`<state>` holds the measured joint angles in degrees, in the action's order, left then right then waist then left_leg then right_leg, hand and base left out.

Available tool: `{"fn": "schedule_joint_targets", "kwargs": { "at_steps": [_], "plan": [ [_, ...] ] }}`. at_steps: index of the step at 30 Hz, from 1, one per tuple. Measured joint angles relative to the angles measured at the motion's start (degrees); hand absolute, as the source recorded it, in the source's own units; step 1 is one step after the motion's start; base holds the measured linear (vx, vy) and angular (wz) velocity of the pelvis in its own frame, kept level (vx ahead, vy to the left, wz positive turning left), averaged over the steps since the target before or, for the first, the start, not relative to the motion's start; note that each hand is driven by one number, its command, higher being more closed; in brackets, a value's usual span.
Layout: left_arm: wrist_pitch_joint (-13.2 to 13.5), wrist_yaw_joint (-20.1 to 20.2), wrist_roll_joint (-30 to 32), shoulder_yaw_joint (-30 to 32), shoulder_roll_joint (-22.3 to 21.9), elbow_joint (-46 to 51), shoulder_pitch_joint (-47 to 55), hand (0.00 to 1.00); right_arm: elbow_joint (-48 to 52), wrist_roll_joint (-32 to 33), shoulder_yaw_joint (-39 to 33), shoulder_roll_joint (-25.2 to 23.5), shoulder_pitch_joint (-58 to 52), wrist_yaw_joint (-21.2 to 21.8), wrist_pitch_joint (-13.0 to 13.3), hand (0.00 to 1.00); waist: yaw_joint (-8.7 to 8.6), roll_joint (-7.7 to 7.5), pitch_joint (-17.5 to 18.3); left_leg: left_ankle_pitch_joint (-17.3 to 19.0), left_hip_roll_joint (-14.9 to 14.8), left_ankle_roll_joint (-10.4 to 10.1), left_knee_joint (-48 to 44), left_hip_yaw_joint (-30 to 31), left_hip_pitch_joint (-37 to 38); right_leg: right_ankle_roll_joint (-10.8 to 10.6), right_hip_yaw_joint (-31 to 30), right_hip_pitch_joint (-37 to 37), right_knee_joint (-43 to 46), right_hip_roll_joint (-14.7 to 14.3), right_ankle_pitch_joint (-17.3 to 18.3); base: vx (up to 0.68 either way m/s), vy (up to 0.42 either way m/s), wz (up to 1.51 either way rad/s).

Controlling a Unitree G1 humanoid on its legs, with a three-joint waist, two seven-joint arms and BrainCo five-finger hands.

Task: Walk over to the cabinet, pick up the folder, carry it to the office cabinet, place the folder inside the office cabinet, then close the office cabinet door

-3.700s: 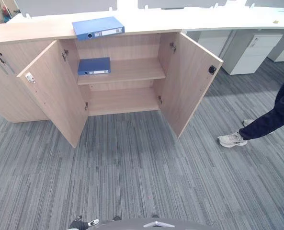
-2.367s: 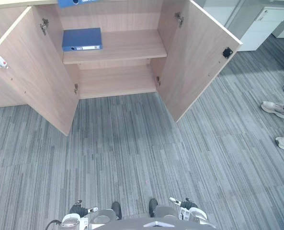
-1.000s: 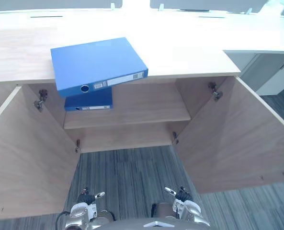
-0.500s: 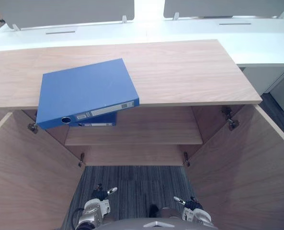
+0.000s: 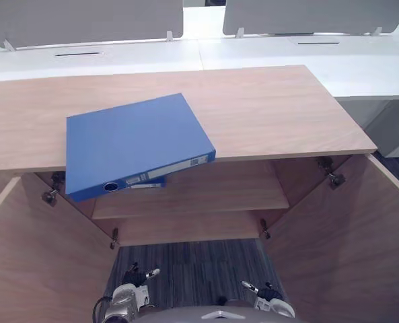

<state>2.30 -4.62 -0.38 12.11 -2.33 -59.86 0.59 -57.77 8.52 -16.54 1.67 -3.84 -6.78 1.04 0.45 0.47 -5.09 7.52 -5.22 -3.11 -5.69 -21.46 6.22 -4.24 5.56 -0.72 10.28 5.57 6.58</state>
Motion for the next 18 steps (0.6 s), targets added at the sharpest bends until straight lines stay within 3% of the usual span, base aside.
{"fn": "schedule_joint_targets", "kwargs": {
  "at_steps": [10,18],
  "plan": [
    [1.28,-4.90,-6.40,-2.19,0.89,2.20,1.44,0.00,-3.93,0.02,-0.53,1.06,1.61,-2.35,0.44,0.00,0.47,0.27,0.26,-3.62,0.64,1.03,5.20,5.50,0.75,0.43,2.19,3.17,-7.00,-1.03,-4.11,-0.03,-0.012,0.12],
    [4.00,-10.20,-10.50,-2.09,4.68,30.02,8.19,0.00,-0.94,-0.10,3.19,1.11,0.39,-3.90,0.72,0.00,1.09,-0.50,-0.28,-5.99,1.39,1.42,7.42,8.34,0.80,0.76,3.06,3.80,-8.76,-0.80,-5.90,-0.12,-0.006,0.09]
  ]
}}
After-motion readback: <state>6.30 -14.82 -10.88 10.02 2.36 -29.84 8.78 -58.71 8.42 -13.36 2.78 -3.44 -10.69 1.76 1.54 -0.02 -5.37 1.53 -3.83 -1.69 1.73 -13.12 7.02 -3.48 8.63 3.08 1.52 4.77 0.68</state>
